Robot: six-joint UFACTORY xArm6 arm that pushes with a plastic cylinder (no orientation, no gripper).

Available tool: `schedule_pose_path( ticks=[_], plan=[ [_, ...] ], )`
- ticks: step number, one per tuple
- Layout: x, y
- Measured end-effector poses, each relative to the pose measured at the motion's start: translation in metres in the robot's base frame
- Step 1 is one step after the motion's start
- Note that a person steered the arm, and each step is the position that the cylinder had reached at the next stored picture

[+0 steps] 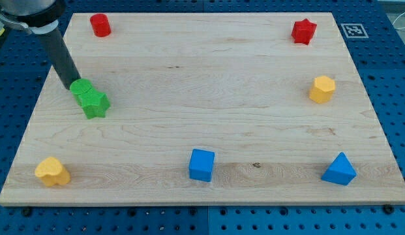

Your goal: Move the green star up a bit

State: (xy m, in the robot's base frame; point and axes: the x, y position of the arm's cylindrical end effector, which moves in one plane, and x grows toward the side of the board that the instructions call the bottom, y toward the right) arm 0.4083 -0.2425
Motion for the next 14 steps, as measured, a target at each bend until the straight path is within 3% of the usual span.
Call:
schedule_pose_path(
  ticks=[3, 5, 10, 14],
  plan=[
    [-0.014, 0.007],
    [-0.014, -0.019],
    [0.059, -0.035],
    [0.069, 0.023]
  ],
)
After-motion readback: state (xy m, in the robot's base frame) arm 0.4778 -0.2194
